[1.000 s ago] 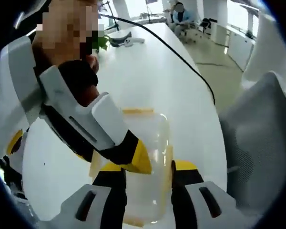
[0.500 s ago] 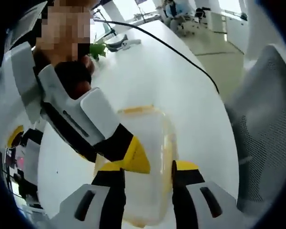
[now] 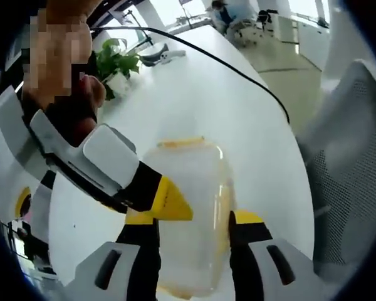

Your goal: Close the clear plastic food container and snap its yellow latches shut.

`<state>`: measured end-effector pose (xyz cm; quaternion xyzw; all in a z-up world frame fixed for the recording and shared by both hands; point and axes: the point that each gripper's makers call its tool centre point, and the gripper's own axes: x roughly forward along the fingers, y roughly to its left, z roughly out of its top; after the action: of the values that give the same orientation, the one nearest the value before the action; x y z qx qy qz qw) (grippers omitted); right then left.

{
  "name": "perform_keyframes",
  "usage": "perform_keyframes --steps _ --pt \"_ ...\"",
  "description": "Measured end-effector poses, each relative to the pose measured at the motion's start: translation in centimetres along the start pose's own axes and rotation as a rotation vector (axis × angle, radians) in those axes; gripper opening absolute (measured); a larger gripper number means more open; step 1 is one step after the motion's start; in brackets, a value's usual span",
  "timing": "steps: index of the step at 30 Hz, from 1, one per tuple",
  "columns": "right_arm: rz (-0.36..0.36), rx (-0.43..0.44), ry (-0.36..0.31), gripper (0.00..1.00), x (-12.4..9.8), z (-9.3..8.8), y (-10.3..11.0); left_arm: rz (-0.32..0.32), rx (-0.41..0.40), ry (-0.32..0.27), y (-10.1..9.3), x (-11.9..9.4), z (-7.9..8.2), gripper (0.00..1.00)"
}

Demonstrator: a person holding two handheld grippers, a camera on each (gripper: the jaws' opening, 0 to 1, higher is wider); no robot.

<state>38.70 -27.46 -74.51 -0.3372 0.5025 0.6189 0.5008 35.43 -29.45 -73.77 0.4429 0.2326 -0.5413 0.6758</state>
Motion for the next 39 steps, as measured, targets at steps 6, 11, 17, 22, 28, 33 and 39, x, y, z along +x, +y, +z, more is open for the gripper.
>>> perform_keyframes --steps 6,11,17,22,28,33,39 --pt "-0.037 -0.018 -0.064 0.50 -0.5 0.0 0.1 -0.006 -0.001 -0.023 -0.1 -0.2 0.1 0.42" --pt "-0.092 -0.035 -0.138 0.50 -0.7 0.3 0.4 -0.073 -0.047 -0.061 -0.3 -0.7 0.4 0.42" --pt "-0.162 -0.054 -0.253 0.52 -1.5 0.4 0.9 -0.135 -0.109 -0.115 -0.3 -1.6 0.5 0.47" --pt "-0.192 -0.040 -0.305 0.51 -2.4 0.0 1.2 -0.177 -0.162 -0.136 -0.1 -2.2 0.6 0.52" --pt "-0.244 -0.049 -0.374 0.54 -3.8 -0.2 2.0 -0.179 -0.178 -0.169 1.3 -3.3 0.1 0.54" --pt "-0.264 -0.037 -0.412 0.60 -4.3 -1.2 2.7 -0.190 -0.207 -0.217 2.5 -4.2 -0.2 0.58" --pt "-0.257 -0.007 -0.433 0.68 -3.6 -3.3 3.6 -0.225 -0.208 -0.209 2.3 -4.4 -1.6 0.67"
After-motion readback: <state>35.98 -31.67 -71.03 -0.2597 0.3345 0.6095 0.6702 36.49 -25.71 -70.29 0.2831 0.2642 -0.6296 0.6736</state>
